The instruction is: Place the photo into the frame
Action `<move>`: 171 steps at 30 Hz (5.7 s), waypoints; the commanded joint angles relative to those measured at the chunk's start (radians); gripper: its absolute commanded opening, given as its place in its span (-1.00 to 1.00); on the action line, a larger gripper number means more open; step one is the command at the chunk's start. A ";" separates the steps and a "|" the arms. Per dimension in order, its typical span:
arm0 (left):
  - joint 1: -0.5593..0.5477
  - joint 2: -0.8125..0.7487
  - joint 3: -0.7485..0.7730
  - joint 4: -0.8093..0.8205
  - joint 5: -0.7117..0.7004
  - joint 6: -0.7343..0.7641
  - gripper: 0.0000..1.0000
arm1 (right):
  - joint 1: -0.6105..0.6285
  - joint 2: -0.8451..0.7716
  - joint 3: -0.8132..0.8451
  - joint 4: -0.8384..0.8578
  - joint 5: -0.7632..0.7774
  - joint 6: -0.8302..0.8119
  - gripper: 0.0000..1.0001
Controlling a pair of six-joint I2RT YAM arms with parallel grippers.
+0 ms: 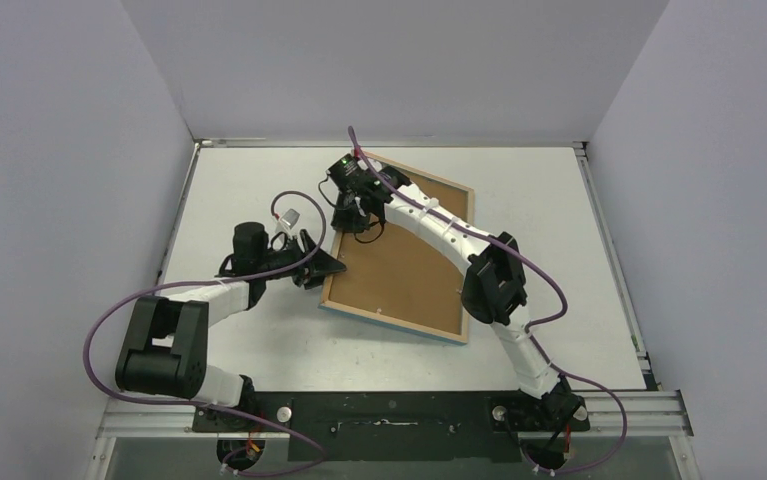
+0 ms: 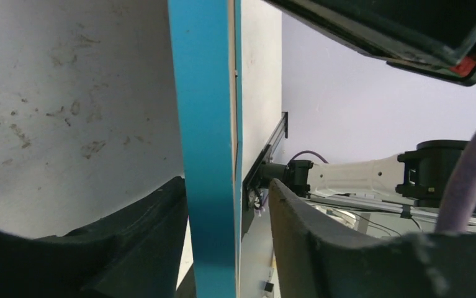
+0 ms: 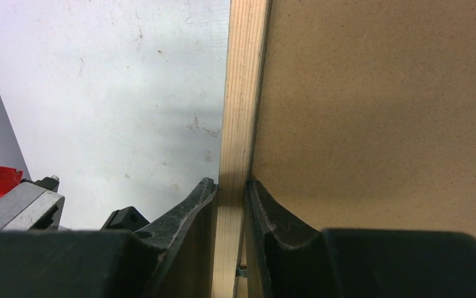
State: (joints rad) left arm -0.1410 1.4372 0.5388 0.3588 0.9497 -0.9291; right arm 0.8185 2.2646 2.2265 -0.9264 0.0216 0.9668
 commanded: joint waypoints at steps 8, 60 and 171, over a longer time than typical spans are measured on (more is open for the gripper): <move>0.000 -0.076 0.056 0.119 -0.020 -0.020 -0.59 | -0.019 -0.107 0.021 0.078 -0.032 -0.011 -1.00; -0.433 -0.074 1.074 -1.092 -0.910 0.969 -1.00 | -0.151 -0.817 -0.519 0.330 0.331 0.193 0.55; -0.137 0.240 0.714 -0.888 -0.757 0.751 0.72 | -0.702 -0.296 -0.855 0.368 -0.626 -0.603 -0.36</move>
State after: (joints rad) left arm -0.2909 1.6466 1.2327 -0.6159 0.1955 -0.1543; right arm 0.1242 1.9400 1.3388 -0.4744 -0.7265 0.5236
